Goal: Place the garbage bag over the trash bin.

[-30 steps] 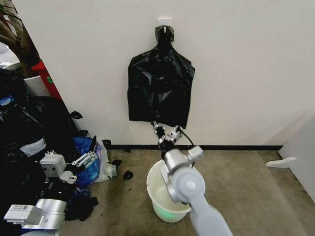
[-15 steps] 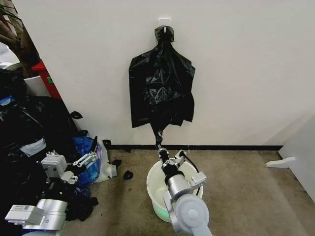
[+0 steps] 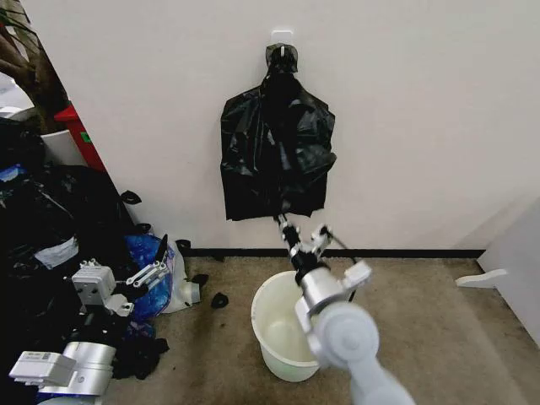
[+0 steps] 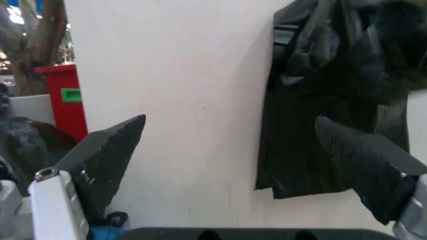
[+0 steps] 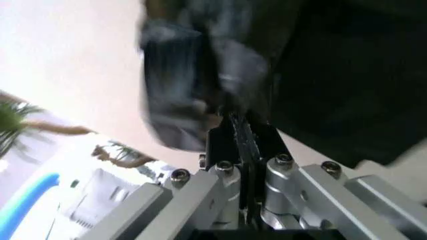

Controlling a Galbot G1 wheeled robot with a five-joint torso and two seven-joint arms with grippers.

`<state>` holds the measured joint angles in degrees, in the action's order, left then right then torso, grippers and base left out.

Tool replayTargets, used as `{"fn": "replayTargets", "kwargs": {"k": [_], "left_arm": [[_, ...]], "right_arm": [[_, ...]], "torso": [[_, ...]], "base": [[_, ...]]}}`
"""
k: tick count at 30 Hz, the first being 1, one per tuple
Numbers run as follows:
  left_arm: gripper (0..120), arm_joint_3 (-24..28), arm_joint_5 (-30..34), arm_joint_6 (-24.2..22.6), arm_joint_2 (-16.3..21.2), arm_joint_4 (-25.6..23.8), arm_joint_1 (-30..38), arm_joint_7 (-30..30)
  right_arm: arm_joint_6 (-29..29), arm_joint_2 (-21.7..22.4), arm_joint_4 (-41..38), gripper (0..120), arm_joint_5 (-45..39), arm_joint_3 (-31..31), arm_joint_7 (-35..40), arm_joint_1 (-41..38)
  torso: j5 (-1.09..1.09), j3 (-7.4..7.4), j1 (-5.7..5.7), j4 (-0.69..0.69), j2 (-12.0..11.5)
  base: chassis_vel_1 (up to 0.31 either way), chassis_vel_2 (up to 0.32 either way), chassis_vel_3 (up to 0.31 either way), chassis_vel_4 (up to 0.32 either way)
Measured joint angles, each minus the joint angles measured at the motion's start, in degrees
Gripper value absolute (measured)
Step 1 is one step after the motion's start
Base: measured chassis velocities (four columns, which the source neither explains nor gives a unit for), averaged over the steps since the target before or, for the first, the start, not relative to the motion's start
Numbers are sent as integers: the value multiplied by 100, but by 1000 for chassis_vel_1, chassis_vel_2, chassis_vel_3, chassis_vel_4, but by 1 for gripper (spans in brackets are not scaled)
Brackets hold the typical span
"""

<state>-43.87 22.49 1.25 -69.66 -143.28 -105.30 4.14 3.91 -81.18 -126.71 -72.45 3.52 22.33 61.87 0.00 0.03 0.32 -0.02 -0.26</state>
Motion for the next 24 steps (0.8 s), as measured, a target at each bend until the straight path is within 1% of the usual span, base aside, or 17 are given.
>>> {"fn": "replayTargets", "kwargs": {"k": [3,4,5,6,7,9,10,12,13,16,18,19,20,21,24], "left_arm": [[100,12,150,-111,204,14,116,50],[100,14,314,-192,406,46,207,81],[100,14,314,-192,406,46,207,81],[100,15,414,-240,541,58,260,100],[100,14,519,-296,704,66,318,120],[100,20,833,-445,1195,104,499,179],[100,38,1049,-545,1512,133,660,226],[100,87,1414,-722,1957,172,959,324],[100,87,1414,-722,1957,172,959,324],[100,197,1872,-924,2549,284,1422,538],[100,247,1935,-969,2730,345,1582,565],[100,247,1935,-969,2730,345,1582,565],[100,286,1980,-996,2859,392,1709,565],[100,298,1997,-1003,2901,405,1750,565],[100,341,2263,-1107,3206,479,2102,565]], "right_arm": [[77,41,29,0,-43,-24,12,-148],[103,53,107,0,-43,-44,18,-187],[103,53,107,0,-43,-44,18,-187],[110,58,144,0,-41,-56,23,-195],[113,62,177,0,-39,-69,25,-202],[119,76,258,0,-28,-111,28,-213],[119,80,299,0,-12,-139,29,-222],[118,79,364,0,44,-181,31,-236],[118,79,364,0,44,-181,31,-236],[113,53,425,0,124,-211,32,-248],[110,31,438,0,139,-213,32,-249],[110,31,438,0,139,-213,32,-249],[109,14,446,0,151,-213,32,-250],[109,7,452,0,161,-213,32,-251],[108,-41,527,0,240,-235,22,-271]], "torso": [[0,0,0,-1,0],[0,0,0,0,0],[0,0,0,0,0],[0,0,0,0,0],[0,0,0,0,0],[0,0,0,-1,0],[0,0,0,-2,0],[1,0,0,-2,0],[1,0,0,-2,0],[0,1,0,-3,0],[1,1,1,-3,0],[1,1,1,-3,0],[0,1,0,-2,0],[-1,1,0,-1,0],[0,1,0,-1,0]], "base": [[0,0,0,0],[0,0,0,0],[0,0,0,0],[0,0,0,0],[0,0,0,0],[0,0,0,0],[0,0,0,0],[0,0,0,0],[0,0,0,0],[0,0,0,0],[0,0,0,0],[0,0,0,0],[0,0,0,0],[0,0,0,0],[0,0,0,0]]}}
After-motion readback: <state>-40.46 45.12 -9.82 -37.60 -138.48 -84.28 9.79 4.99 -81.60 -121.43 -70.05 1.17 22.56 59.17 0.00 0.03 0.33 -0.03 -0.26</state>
